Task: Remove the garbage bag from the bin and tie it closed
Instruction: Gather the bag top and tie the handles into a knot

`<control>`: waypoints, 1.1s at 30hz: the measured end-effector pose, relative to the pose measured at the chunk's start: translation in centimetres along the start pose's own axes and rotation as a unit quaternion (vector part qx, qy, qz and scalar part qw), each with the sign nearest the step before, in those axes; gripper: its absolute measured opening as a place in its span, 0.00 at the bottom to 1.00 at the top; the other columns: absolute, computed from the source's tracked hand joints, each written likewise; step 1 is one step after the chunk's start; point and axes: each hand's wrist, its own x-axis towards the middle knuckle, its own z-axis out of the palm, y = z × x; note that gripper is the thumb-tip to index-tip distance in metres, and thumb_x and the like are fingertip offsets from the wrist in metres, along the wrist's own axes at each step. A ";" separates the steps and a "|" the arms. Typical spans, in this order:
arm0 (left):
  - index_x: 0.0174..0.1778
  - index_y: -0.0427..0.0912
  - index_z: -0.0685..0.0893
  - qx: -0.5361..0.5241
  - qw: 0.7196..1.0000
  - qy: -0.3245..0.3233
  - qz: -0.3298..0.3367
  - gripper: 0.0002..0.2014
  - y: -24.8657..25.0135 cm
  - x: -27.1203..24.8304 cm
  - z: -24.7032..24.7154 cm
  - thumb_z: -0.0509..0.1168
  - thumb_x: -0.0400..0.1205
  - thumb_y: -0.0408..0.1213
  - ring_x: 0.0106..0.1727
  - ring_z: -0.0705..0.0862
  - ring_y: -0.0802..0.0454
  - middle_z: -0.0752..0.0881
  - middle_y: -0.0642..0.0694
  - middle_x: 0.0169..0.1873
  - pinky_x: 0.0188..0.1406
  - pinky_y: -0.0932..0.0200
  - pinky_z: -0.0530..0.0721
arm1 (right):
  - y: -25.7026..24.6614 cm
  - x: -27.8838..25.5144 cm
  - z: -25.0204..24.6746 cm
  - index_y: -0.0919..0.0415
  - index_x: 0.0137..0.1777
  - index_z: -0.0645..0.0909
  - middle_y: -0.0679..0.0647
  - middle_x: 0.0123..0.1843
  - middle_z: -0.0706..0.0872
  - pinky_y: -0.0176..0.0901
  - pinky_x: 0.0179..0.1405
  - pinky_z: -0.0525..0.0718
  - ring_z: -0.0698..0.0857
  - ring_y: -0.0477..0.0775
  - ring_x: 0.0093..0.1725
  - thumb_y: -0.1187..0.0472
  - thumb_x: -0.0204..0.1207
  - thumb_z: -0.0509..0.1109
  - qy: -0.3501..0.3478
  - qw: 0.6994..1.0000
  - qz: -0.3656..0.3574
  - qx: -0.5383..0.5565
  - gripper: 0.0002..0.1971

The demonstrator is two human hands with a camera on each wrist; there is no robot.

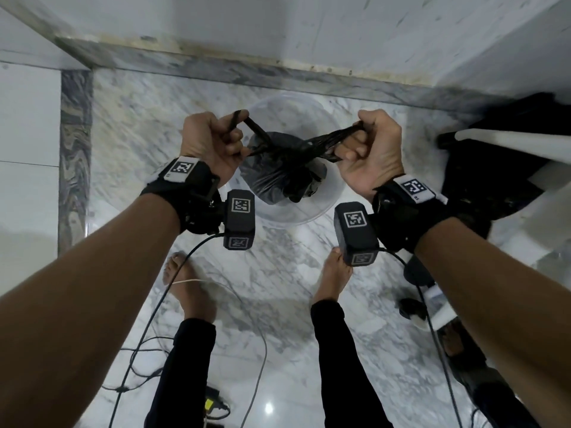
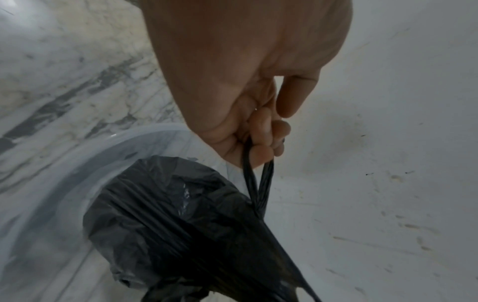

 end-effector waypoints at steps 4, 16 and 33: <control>0.48 0.34 0.85 0.001 1.000 -0.009 -0.002 0.27 -0.1 0.2 0.1 0.54 0.55 0.31 0.16 0.62 0.53 0.74 0.46 0.22 0.25 0.64 0.72 | 0.3 -0.3 -0.8 0.58 0.19 0.65 0.48 0.13 0.63 0.32 0.13 0.70 0.60 0.47 0.11 0.61 0.77 0.57 0.056 0.996 -0.001 0.069 0.22; 0.47 0.36 0.83 0.023 1.000 0.009 0.003 0.23 -0.5 0.8 -1.0 0.43 0.70 0.21 0.14 0.68 0.56 0.80 0.46 0.27 0.24 0.65 0.78 | 0.7 -0.2 -0.1 0.67 0.38 0.81 0.59 0.33 0.89 0.37 0.23 0.75 0.78 0.49 0.19 0.65 0.78 0.55 -0.008 0.999 0.046 0.008 0.14; 0.51 0.36 0.87 0.235 0.967 -0.028 0.093 0.08 0.2 -0.4 2.7 0.67 0.78 0.26 0.16 0.80 0.55 0.87 0.46 0.29 0.23 0.64 0.85 | 5.2 1.4 3.0 0.69 0.52 0.85 0.62 0.37 0.89 0.45 0.39 0.81 0.88 0.59 0.39 0.59 0.71 0.73 -0.033 0.769 -0.191 -0.609 0.14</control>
